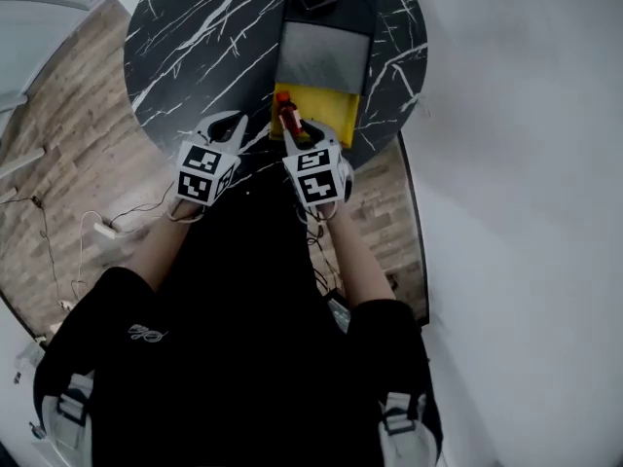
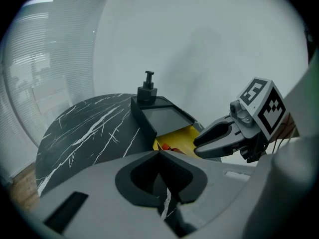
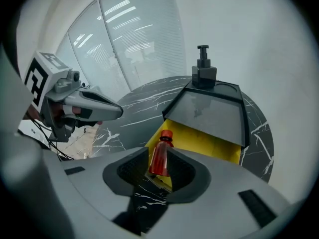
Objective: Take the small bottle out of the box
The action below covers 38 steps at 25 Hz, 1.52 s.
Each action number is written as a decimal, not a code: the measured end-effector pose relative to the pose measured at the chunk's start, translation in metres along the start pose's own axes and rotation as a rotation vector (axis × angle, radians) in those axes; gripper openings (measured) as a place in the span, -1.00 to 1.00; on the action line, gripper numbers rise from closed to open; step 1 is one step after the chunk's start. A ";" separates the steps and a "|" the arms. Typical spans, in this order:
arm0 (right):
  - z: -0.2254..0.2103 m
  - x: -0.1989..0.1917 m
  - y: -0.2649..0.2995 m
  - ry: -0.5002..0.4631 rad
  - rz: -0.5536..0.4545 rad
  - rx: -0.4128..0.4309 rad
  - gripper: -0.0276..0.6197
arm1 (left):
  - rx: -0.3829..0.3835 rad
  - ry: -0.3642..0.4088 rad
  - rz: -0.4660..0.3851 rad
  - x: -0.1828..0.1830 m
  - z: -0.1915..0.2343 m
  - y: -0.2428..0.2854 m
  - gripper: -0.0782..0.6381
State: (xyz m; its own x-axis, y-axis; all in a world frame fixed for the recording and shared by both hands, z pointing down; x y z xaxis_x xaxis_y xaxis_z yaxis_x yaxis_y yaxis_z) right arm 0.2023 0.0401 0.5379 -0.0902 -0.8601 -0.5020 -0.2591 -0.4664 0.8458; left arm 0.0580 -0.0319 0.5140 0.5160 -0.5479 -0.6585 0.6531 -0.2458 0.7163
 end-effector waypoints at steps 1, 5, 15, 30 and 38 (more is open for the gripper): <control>-0.002 0.000 0.003 0.001 0.013 0.003 -0.58 | 0.007 -0.010 -0.004 -0.001 0.001 0.000 -0.79; -0.005 0.002 0.017 -0.004 0.086 0.012 -0.46 | 0.017 -0.053 -0.009 -0.012 0.006 -0.002 -0.79; -0.008 0.010 0.047 -0.051 0.232 0.006 -0.33 | 0.011 -0.137 -0.031 -0.031 0.021 -0.001 -0.79; -0.013 0.009 0.074 -0.038 0.371 -0.019 -0.21 | -0.056 -0.132 -0.012 -0.041 0.037 -0.003 -0.79; -0.018 0.001 0.084 -0.005 0.418 -0.069 -0.22 | -0.104 -0.108 0.002 -0.041 0.056 -0.006 -0.79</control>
State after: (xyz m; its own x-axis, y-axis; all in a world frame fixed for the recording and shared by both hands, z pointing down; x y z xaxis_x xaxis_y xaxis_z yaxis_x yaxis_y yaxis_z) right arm 0.1979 -0.0038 0.6118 -0.1781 -0.9774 -0.1141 -0.1339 -0.0908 0.9868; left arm 0.0022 -0.0528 0.5500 0.4586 -0.6324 -0.6243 0.7089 -0.1633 0.6862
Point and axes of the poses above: the fingertips, and each gripper's own axes: y forward along the fingers, z to its left, x out of its top, the point moved 7 cm from there along -y, backward along the fingers, and after that the axes turned 2 degrees about z, right-handed, at the moved point
